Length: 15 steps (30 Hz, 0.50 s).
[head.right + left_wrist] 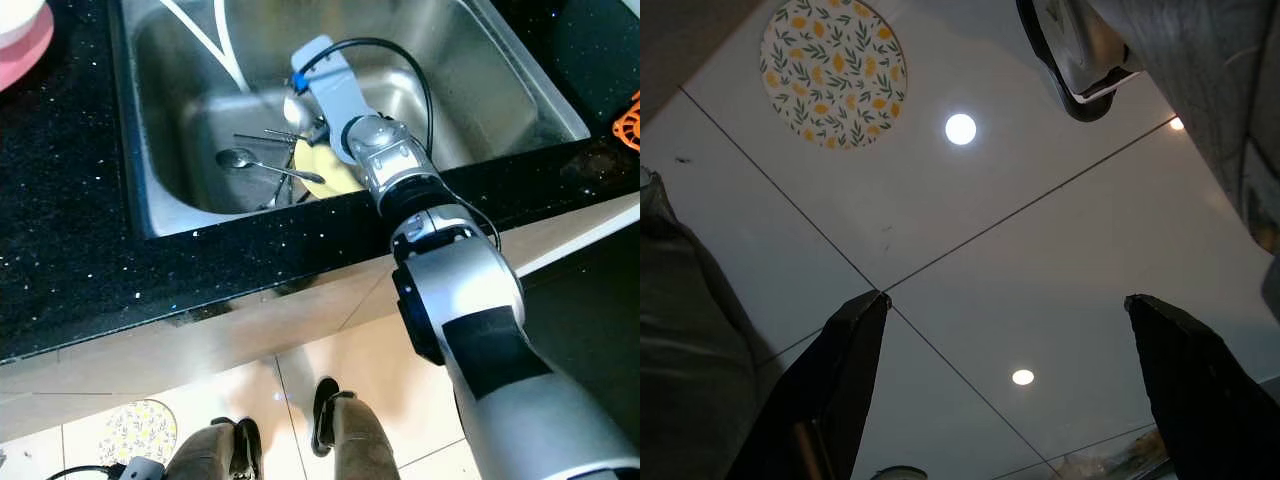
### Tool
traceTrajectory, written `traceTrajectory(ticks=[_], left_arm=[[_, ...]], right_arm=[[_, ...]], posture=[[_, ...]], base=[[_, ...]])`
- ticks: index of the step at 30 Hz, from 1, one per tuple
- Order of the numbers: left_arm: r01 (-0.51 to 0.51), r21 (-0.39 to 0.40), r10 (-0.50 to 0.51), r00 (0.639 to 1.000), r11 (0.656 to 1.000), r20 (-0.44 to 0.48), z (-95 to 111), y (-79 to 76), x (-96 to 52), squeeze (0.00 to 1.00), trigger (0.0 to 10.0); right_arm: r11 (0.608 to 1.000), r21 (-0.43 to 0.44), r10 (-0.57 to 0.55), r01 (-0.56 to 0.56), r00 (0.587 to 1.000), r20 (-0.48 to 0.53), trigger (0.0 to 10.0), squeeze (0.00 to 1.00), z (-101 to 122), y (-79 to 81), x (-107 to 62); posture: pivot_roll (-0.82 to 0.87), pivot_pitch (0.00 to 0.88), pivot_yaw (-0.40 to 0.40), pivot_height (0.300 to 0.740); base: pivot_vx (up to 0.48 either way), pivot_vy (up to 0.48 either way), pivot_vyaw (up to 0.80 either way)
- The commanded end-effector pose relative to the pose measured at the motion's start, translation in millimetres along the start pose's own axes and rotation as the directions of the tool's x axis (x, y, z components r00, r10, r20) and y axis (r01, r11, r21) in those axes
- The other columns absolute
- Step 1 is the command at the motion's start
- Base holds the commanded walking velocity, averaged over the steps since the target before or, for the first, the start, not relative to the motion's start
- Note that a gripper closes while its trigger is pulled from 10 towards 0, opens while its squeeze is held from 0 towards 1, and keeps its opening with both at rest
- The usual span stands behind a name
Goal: Kitchen organization
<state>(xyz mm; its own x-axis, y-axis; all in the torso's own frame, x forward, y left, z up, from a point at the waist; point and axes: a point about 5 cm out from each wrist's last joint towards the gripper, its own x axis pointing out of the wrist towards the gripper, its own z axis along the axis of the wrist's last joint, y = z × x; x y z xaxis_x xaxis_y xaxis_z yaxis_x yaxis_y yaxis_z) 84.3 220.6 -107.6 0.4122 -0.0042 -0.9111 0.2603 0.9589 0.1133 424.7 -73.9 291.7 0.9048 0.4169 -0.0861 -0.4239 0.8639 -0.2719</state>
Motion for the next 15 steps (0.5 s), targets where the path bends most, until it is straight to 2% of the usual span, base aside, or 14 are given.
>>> traceTrajectory(ticks=[1,2,3,4,5,6,7,9,10,11,12,13,14,15], left_arm=[[0.131,0.032,-0.126,0.984,0.991,-0.128,-33,-31.9,-5.9,0.0,10.0],[0.128,0.032,-0.123,0.985,0.991,-0.124,-29,-30.9,-4.6,0.0,10.0],[0.125,0.032,-0.121,0.985,0.992,-0.12,-26,-30.0,-3.5,0.0,10.0],[0.125,0.032,-0.121,0.985,0.992,-0.12,-26,-30.0,-3.5,0.0,10.0],[0.123,0.034,-0.118,0.986,0.992,-0.115,-22,-28.8,-2.0,0.0,10.0],[0.123,0.034,-0.118,0.986,0.992,-0.115,-22,-28.8,-2.0,0.0,10.0],[0.118,0.036,-0.114,0.987,0.992,-0.11,-17,-27.3,-0.4,0.0,10.0],[0.11,0.038,-0.106,0.99,0.993,-0.098,-9,-23.6,2.3,0.0,10.0],[0.106,0.04,-0.102,0.991,0.994,-0.092,-3,-21.7,3.8,0.0,10.0],[0.106,0.04,-0.102,0.991,0.994,-0.092,-3,-21.7,3.8,0.0,10.0],[0.102,0.044,-0.098,0.991,0.994,-0.086,2,-19.4,5.2,0.0,10.0],[0.1,0.048,-0.096,0.992,0.994,-0.082,5,-18.0,6.1,0.0,10.0],[0.1,0.048,-0.096,0.992,0.994,-0.082,5,-18.0,6.1,0.0,10.0],[0.092,0.054,-0.088,0.993,0.994,-0.078,9,-14.5,6.8,0.0,10.0]], right_arm=[[0.987,0.159,0.016,-0.023,0.999,0.048,10.0,1.0,-3,0.2,0.0],[0.977,0.209,0.012,-0.031,0.996,0.094,10.0,0.81,3,-6.5,-2.4],[0.965,0.26,0.008,-0.045,0.99,0.143,10.0,0.0,10,-13.7,-5.2],[0.965,0.26,0.008,-0.045,0.99,0.143,10.0,0.0,10,-13.7,-5.2],[0.937,0.339,0.009,-0.086,0.975,0.222,10.0,0.0,22,-25.3,-10.7],[0.937,0.339,0.009,-0.086,0.975,0.222,10.0,0.0,22,-25.3,-10.7],[0.902,0.405,0.019,-0.152,0.949,0.316,10.0,0.0,34,-37.0,-17.7],[0.841,0.445,0.054,-0.308,0.865,0.498,10.0,0.0,55,-57.5,-34.4],[0.814,0.424,0.091,-0.396,0.808,0.582,10.0,0.0,60,-64.4,-43.5],[0.814,0.424,0.091,-0.396,0.808,0.582,10.0,0.0,60,-64.4,-43.5],[0.792,0.38,0.126,-0.478,0.737,0.664,10.0,0.0,61,-68.6,-53.4],[0.779,0.344,0.148,-0.524,0.687,0.711,10.0,0.0,61,-70.4,-60.2],[0.779,0.344,0.148,-0.524,0.687,0.711,10.0,0.0,61,-70.4,-60.2],[0.764,0.307,0.181,-0.567,0.645,0.742,10.0,0.0,52,-65.6,-67.2]], posture=[[0.07,0.386,-0.122,0.74],[0.07,0.374,-0.12,0.74],[0.07,0.369,-0.119,0.74],[0.07,0.369,-0.119,0.74],[0.06,0.347,-0.114,0.74],[0.06,0.347,-0.114,0.74],[0.06,0.328,-0.11,0.74],[0.06,0.308,-0.105,0.74],[0.05,0.275,-0.099,0.74],[0.05,0.275,-0.099,0.74],[0.05,0.251,-0.096,0.74],[0.05,0.251,-0.096,0.74],[0.05,0.251,-0.096,0.74],[0.05,0.234,-0.092,0.74]], base=[[0.0,0.0,0.0],[0.0,0.0,0.0],[0.0,0.0,0.0],[0.0,0.0,0.0],[0.0,0.0,0.0],[0.0,0.0,0.0],[0.0,0.0,0.0],[0.0,0.0,0.0],[0.0,0.0,0.0],[0.0,0.0,0.0],[0.0,0.0,0.0],[0.0,0.0,0.0],[0.0,0.0,0.0],[0.0,0.0,0.0]])
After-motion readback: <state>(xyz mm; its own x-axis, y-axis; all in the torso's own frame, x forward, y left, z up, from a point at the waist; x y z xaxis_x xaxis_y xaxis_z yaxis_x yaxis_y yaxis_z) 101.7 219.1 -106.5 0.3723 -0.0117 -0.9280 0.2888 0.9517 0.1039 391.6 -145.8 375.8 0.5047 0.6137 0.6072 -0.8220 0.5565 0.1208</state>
